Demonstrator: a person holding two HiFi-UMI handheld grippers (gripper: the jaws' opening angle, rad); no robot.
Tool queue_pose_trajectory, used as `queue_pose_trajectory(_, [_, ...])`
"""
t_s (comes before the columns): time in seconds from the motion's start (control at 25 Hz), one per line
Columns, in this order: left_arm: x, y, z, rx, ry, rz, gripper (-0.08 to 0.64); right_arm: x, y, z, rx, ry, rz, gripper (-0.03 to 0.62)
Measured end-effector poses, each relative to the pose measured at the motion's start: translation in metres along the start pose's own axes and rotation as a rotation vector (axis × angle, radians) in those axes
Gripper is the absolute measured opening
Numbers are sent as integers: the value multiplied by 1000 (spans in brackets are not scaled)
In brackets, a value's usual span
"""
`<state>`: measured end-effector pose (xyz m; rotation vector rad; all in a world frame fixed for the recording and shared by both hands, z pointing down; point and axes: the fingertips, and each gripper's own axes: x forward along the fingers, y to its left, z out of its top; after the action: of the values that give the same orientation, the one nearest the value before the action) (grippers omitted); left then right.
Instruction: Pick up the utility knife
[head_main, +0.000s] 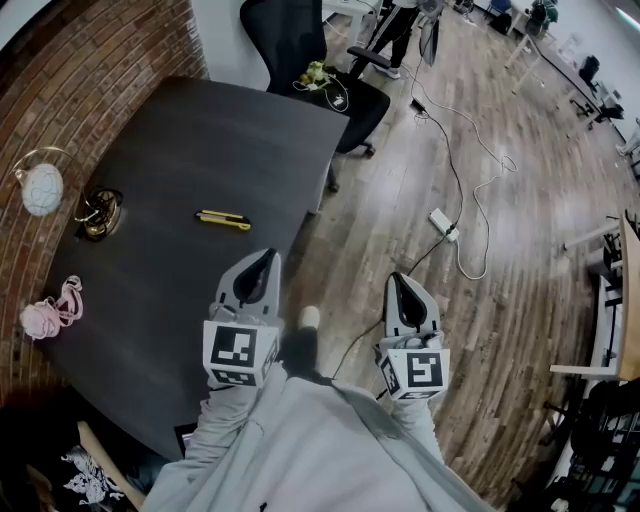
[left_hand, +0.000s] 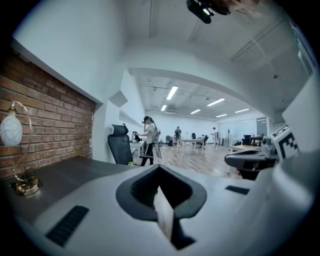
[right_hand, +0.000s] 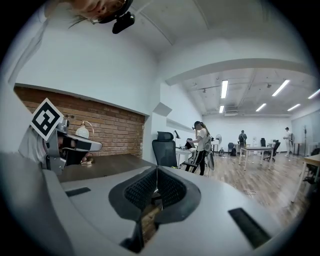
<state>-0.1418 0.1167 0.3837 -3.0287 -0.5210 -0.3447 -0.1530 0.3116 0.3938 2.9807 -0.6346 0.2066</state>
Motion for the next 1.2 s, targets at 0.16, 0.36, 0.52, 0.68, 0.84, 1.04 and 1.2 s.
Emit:
queue_pose_trajectory(0.16, [39, 17, 13, -14, -12, 5, 20, 42, -14, 7, -13, 8, 14, 18])
queue_pose_trajectory(0.36, [78, 35, 29, -25, -23, 11, 20, 86, -26, 18, -17, 16, 36, 18])
queue_pose_trajectory(0.52, [100, 51, 32, -42, -18, 15, 20, 118, -28, 23, -25, 23, 56, 18])
queue_pose_trajectory(0.68, [111, 68, 28, -61, -11, 34, 20, 140, -26, 25, -25, 28, 69, 18])
queue_pose_trajectory(0.84, [110, 84, 22, -78, 1, 59, 19, 154, -17, 24, -19, 41, 94, 18])
queue_pose_trajectory(1.04, [109, 106, 16, -104, 4, 121, 19, 179, -2, 23, -22, 50, 155, 18])
queue_pose_trajectory(1.2, [104, 130, 11, -129, 4, 215, 20, 210, 16, 29, -46, 40, 253, 18])
